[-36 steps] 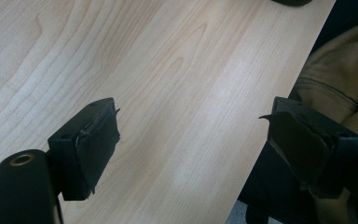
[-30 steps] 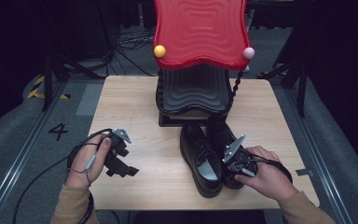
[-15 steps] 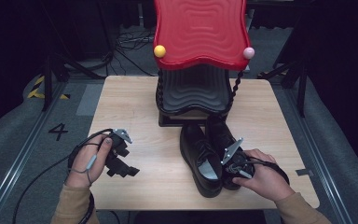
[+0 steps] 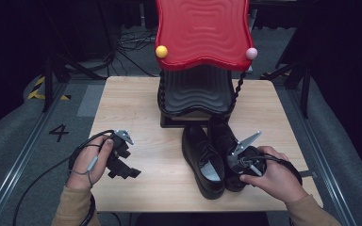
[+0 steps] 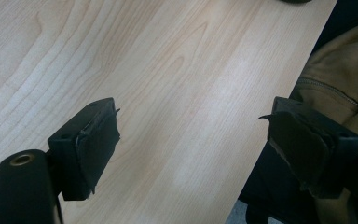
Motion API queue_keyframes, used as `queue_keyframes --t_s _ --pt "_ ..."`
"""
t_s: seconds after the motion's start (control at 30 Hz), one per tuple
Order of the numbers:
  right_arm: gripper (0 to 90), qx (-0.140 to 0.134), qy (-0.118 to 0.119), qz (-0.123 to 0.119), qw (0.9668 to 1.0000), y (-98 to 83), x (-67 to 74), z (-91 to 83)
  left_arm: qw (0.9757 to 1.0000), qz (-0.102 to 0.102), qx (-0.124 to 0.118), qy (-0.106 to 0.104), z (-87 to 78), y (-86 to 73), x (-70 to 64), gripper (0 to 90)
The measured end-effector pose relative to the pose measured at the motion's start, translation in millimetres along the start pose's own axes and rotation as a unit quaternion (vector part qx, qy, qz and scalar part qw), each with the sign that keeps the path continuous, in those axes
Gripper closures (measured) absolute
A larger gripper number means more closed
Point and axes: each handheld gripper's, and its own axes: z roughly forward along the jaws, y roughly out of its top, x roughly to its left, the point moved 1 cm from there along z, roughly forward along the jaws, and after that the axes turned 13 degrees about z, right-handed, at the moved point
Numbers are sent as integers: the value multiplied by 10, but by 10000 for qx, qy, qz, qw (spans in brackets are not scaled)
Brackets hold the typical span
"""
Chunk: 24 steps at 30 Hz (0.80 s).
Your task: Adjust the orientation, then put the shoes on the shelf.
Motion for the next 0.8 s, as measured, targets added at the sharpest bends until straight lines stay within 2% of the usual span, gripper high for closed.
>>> queue_keyframes --t_s 0.13,0.27,0.5,0.77,0.8 --pt "463 -166 10 217 9996 23 6 -64 10000 1 -5 1 2 4 2 170" --pt "457 -194 7 344 9992 47 17 -102 10000 9 2 12 3 9 -3 170" --pt "426 -292 52 1116 9933 160 -24 -123 10000 4 2 -10 7 3 2 170" --pt "416 -167 -5 1417 9898 300 -80 -12 10000 1 2 5 2 0 1 170" --pt "410 -126 -35 1553 9878 334 -107 53 10000 -4 -5 9 0 -1 1 170"
